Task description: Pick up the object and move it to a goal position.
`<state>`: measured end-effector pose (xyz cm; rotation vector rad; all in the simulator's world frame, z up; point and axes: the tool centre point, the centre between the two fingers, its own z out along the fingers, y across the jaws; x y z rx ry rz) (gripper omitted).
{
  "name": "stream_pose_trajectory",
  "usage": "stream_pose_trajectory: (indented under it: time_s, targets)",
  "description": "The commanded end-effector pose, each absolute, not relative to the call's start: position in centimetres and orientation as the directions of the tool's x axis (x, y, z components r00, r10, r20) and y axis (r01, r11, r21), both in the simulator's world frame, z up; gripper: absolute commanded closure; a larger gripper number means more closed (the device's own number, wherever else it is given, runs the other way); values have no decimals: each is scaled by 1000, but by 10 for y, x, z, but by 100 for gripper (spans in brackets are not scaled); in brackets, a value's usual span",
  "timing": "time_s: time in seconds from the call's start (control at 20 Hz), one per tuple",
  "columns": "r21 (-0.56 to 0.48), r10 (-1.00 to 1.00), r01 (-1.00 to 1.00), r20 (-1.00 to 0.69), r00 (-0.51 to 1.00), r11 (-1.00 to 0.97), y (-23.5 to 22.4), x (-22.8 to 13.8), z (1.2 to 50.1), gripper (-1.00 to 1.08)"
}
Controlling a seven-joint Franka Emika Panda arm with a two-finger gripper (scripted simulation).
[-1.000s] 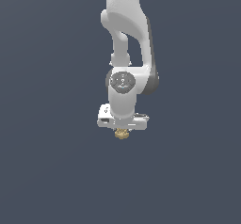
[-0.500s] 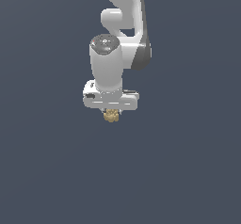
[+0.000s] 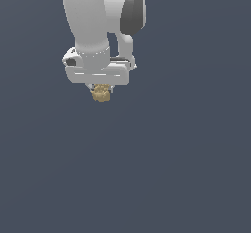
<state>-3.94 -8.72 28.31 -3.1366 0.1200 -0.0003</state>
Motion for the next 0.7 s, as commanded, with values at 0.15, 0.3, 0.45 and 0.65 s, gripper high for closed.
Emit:
stream_pose_trajectory:
  time_s: [0.15,0.3,0.45,0.65]
  targets:
    - [-3,-76,-76,0,997,-997,-116,-67,341,108]
    - [-3,-76,-76,0,997,-997,-132,-81,372,108]
    - [-3,-76,-76,0,997,-997,-148,-95,403,108]
    - [-3,-77,-77,0,997,-997,-167,-111,441,108]
